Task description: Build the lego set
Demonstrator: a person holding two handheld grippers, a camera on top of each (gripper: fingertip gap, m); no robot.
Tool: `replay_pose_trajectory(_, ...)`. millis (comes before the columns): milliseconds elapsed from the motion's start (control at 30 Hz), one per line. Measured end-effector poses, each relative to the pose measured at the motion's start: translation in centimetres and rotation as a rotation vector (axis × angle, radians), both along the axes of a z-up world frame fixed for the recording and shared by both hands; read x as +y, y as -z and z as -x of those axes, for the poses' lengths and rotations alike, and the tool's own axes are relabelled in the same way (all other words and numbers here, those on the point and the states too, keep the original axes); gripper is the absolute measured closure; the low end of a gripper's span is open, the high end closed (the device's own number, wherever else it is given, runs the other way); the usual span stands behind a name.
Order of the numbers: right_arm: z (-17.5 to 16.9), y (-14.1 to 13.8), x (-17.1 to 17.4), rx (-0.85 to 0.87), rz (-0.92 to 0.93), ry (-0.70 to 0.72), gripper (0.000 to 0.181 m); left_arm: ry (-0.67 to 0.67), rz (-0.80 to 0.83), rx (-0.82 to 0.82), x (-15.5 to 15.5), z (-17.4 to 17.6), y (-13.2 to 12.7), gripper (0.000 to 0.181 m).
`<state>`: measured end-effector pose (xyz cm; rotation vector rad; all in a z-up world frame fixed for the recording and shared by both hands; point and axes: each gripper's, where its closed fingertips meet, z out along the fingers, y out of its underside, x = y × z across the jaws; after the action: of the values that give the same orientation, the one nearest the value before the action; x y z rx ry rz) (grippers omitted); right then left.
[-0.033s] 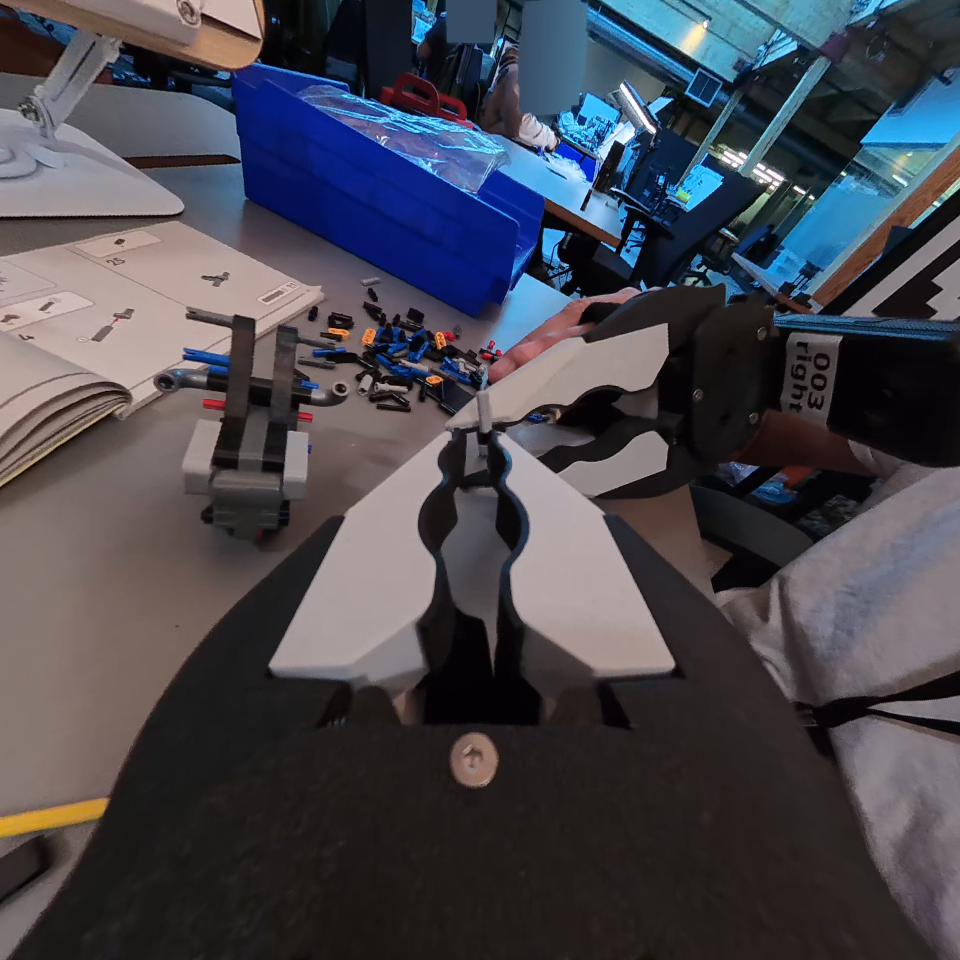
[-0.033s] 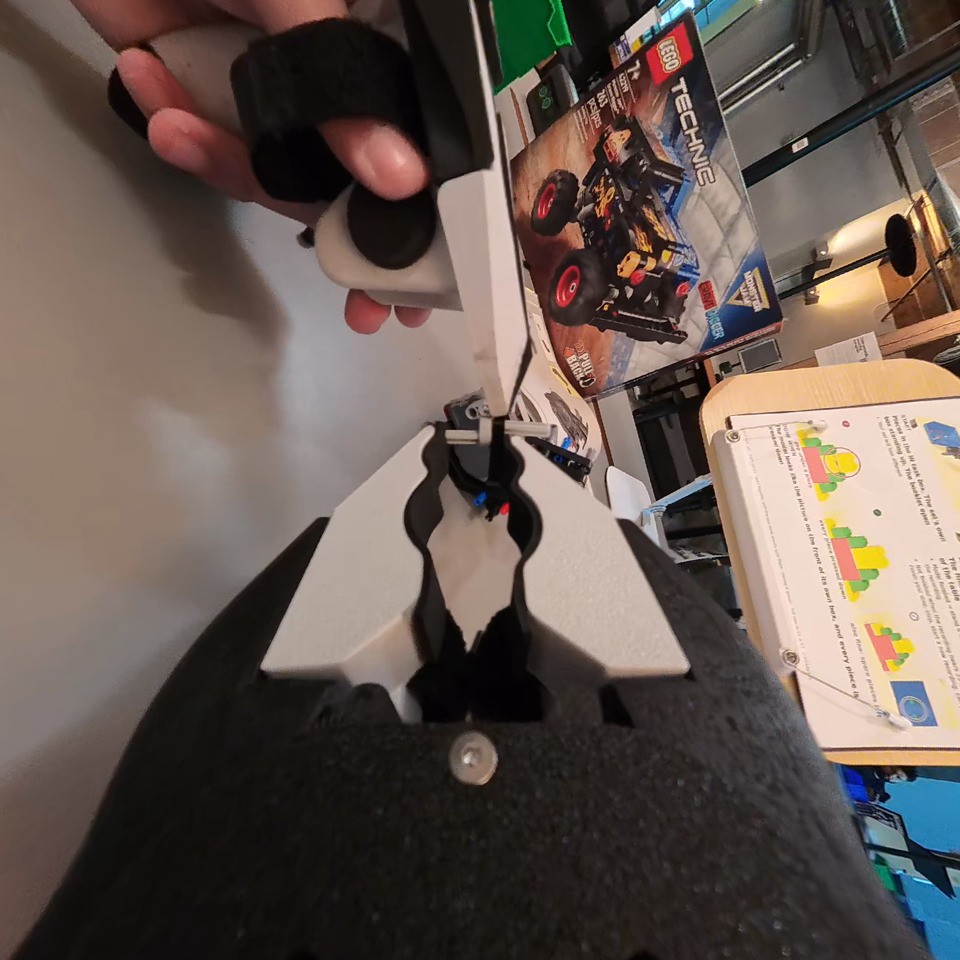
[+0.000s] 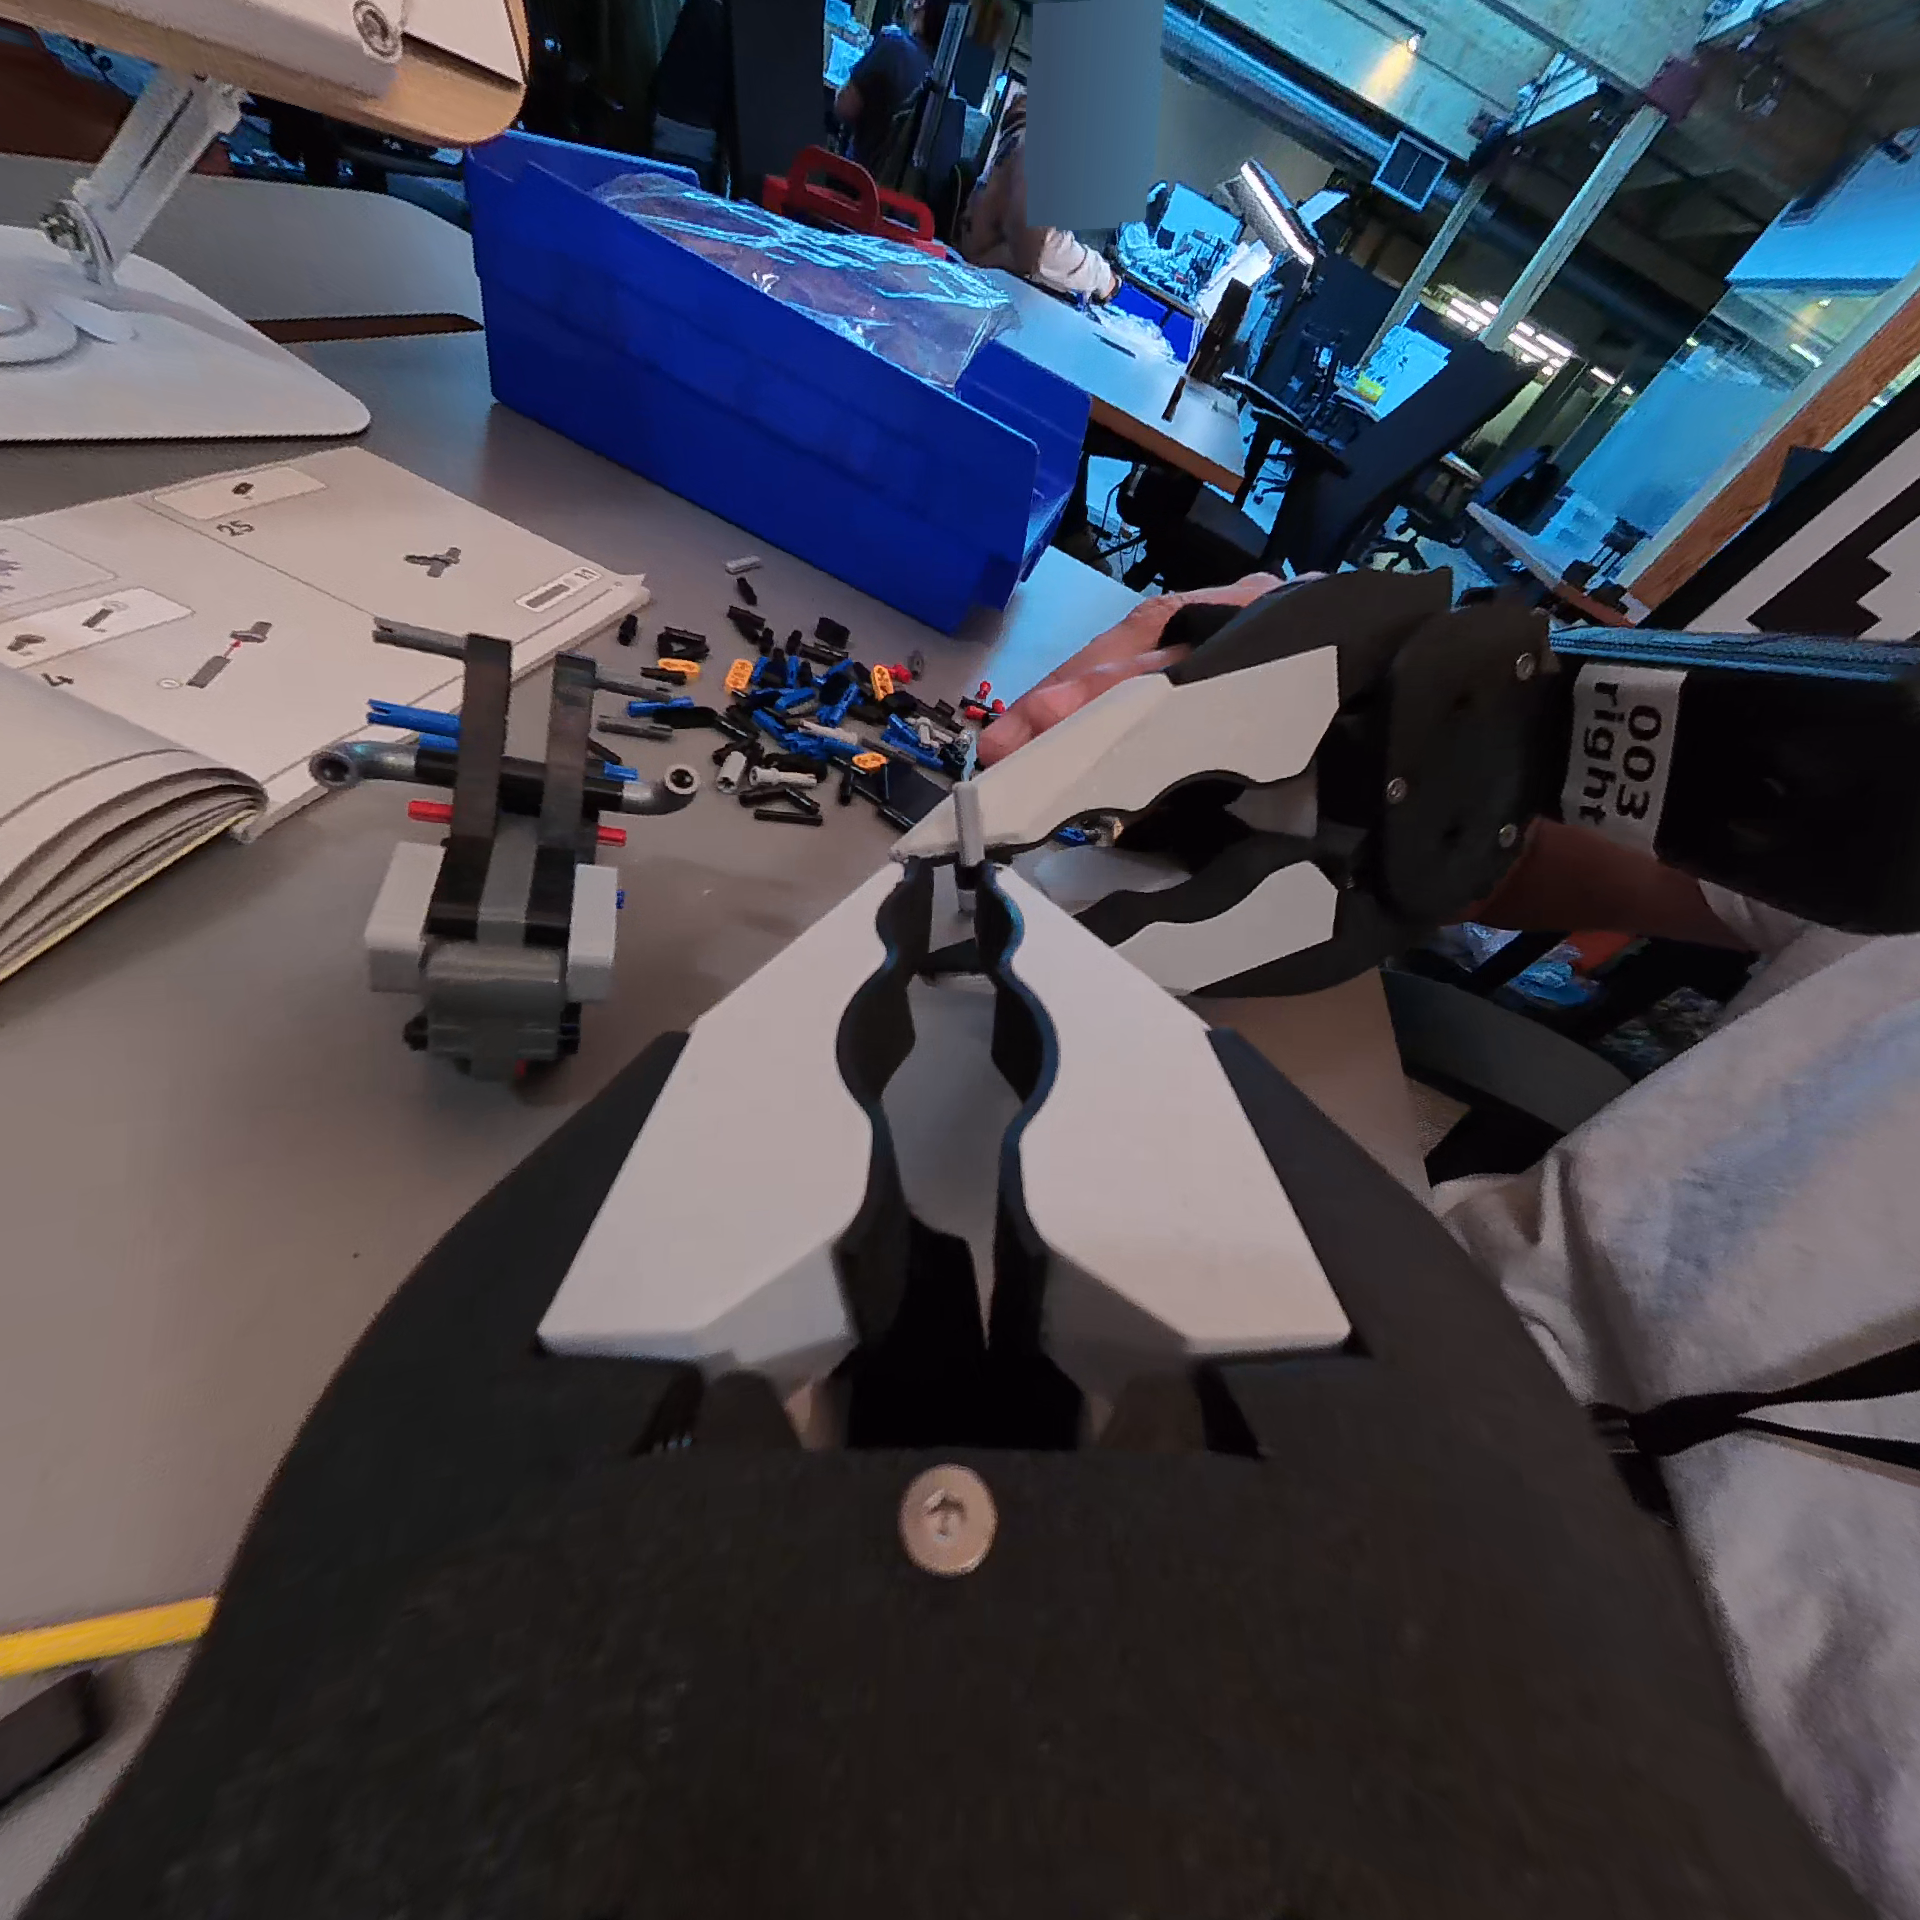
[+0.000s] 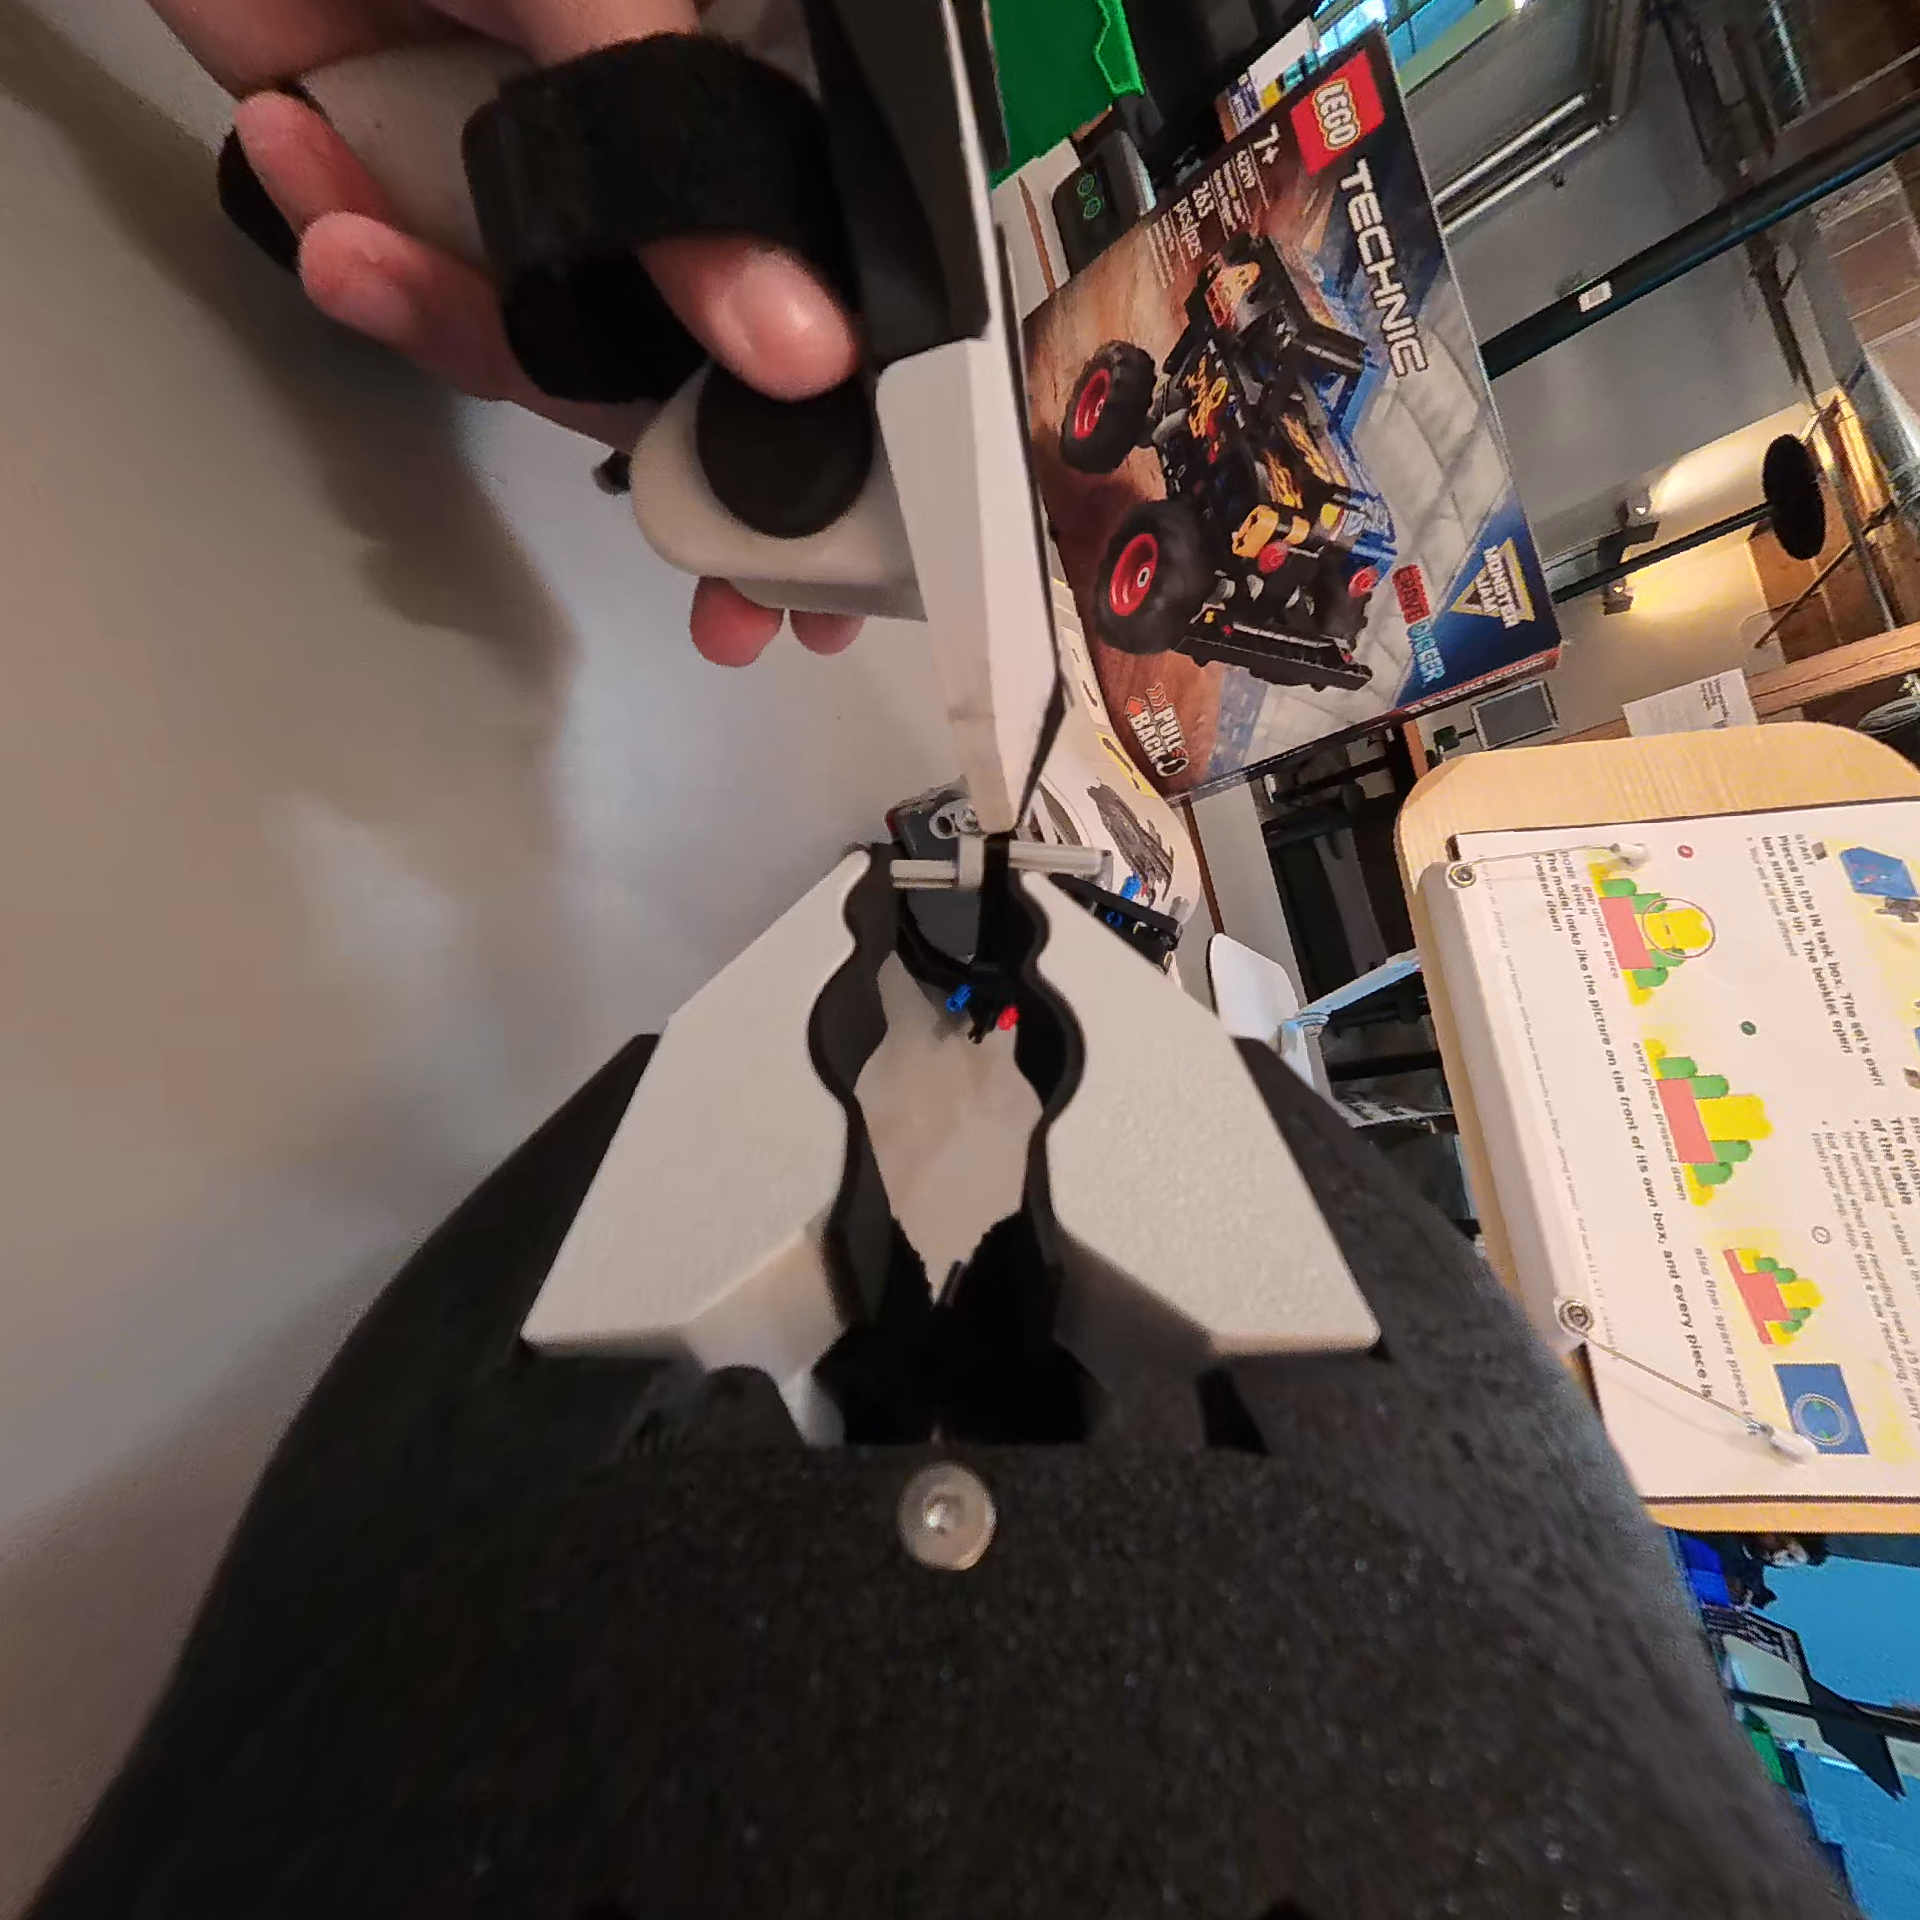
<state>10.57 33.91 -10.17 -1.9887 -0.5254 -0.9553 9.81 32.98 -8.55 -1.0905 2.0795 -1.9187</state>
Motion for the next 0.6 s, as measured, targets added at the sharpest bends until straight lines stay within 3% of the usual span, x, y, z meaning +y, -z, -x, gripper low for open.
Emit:
replay_pose_trajectory(200,0.3,0.1,0.1,-0.006,0.004,-0.01,0.162,0.032,0.053,0.041,-0.2,0.2,0.0,0.169)
replay_pose_trajectory(600,1.0,0.7,-0.3,-0.042,0.036,-0.049,0.163,0.095,0.058,0.063,-1.0,1.2,0.7,0.176)
